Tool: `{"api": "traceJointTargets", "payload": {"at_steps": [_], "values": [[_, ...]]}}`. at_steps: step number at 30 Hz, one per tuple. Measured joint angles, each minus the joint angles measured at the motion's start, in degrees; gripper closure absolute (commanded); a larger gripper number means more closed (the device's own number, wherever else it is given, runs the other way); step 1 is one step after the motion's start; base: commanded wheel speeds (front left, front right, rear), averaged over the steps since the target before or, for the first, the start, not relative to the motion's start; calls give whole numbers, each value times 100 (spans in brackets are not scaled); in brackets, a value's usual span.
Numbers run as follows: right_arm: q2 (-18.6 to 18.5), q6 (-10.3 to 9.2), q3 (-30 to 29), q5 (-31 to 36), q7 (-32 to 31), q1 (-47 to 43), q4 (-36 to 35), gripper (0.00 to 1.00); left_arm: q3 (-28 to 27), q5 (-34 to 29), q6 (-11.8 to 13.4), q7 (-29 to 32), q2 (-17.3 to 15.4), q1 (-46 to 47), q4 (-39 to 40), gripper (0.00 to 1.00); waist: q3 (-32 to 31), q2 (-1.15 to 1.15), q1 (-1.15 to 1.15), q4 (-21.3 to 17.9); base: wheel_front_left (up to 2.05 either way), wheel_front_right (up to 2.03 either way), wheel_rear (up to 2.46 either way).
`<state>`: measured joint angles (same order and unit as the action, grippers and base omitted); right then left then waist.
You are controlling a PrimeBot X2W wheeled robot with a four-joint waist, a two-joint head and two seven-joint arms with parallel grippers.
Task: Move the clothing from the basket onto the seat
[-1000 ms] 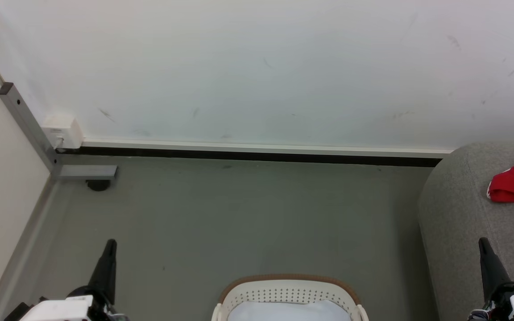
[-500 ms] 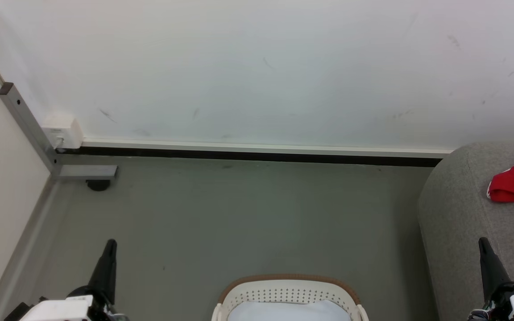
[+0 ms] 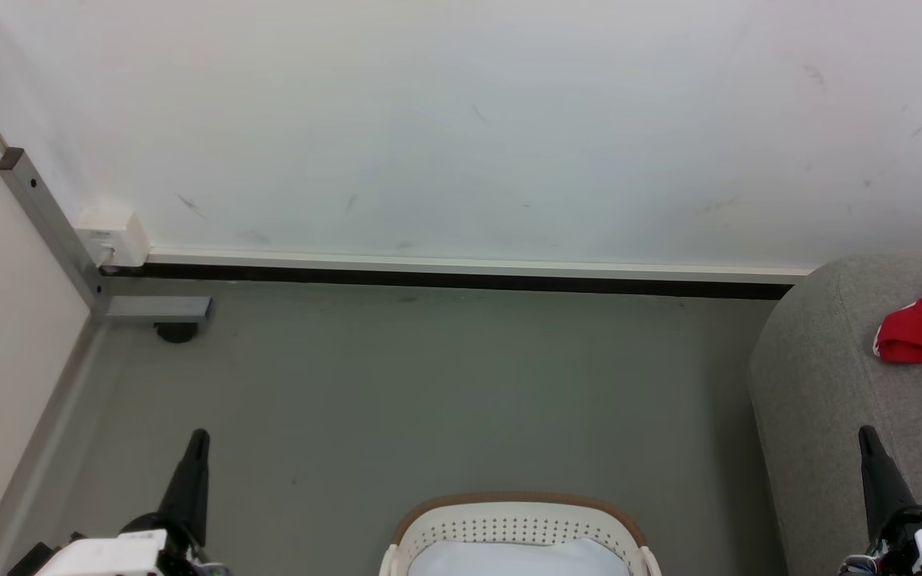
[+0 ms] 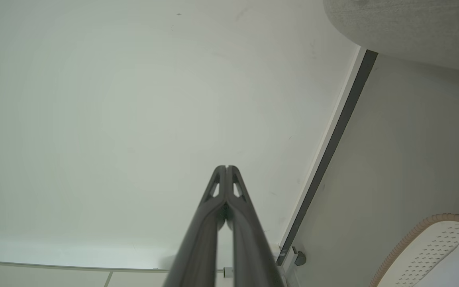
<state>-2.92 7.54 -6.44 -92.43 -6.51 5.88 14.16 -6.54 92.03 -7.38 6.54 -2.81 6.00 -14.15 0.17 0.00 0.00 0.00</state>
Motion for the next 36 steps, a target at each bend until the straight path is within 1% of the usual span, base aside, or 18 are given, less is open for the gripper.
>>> {"api": "traceJointTargets", "payload": {"at_steps": [36], "values": [[2, 0, -5, 0, -3, 1, -1, 100, 1, 2, 0, 0, 0, 1, 0, 100, 0, 0, 0, 0, 0, 0, 0]]}}
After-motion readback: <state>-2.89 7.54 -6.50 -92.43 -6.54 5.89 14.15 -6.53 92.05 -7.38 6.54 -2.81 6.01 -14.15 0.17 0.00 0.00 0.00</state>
